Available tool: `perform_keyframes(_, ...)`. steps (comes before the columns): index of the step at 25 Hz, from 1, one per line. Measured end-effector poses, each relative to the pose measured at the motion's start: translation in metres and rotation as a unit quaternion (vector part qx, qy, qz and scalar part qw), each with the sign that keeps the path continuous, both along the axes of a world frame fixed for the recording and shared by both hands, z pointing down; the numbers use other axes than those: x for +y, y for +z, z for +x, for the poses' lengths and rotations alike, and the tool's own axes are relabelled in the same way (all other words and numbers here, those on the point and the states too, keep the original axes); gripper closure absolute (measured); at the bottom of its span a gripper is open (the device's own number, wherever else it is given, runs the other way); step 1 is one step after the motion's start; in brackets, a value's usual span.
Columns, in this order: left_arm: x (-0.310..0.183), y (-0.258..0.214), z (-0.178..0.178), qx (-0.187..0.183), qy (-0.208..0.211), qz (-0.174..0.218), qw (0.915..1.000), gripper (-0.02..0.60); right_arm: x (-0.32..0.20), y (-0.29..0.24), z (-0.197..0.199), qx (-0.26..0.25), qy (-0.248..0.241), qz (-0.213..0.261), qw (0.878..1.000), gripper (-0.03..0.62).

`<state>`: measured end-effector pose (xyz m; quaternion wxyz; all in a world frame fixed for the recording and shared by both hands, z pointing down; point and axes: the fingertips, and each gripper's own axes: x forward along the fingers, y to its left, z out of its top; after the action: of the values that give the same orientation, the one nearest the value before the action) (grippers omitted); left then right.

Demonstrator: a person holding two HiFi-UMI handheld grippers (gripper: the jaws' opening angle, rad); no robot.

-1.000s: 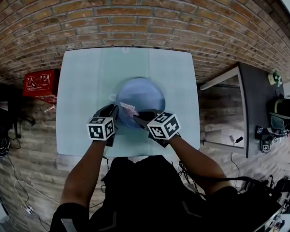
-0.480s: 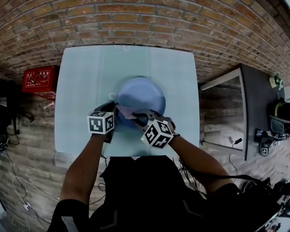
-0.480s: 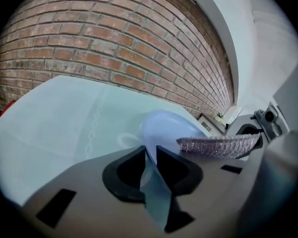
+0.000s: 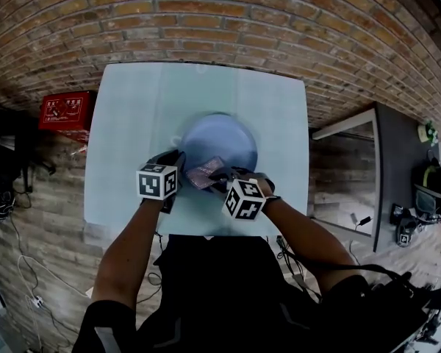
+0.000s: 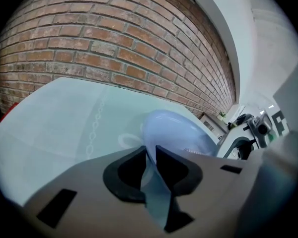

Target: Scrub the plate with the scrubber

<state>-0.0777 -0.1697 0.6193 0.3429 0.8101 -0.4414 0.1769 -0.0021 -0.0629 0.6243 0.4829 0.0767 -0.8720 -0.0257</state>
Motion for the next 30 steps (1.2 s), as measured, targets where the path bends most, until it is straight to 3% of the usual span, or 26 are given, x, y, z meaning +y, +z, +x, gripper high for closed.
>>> perform_keyframes(11,-0.005,0.001,0.005,-0.063,-0.007,0.006,0.9979,0.525,0.022,0.02,0.004,0.062,-0.05,-0.117,0.99,0.524)
perform_keyframes(24,-0.011,0.001,0.007,-0.085,-0.031,0.001,0.9959,0.551,0.045,0.008,0.03,0.077,-0.092,-0.184,0.976,0.525)
perform_keyframes(30,-0.013,0.002,0.006,-0.083,-0.038,0.001,0.9958,0.552,0.049,0.004,0.047,0.087,-0.105,-0.191,0.972,0.525)
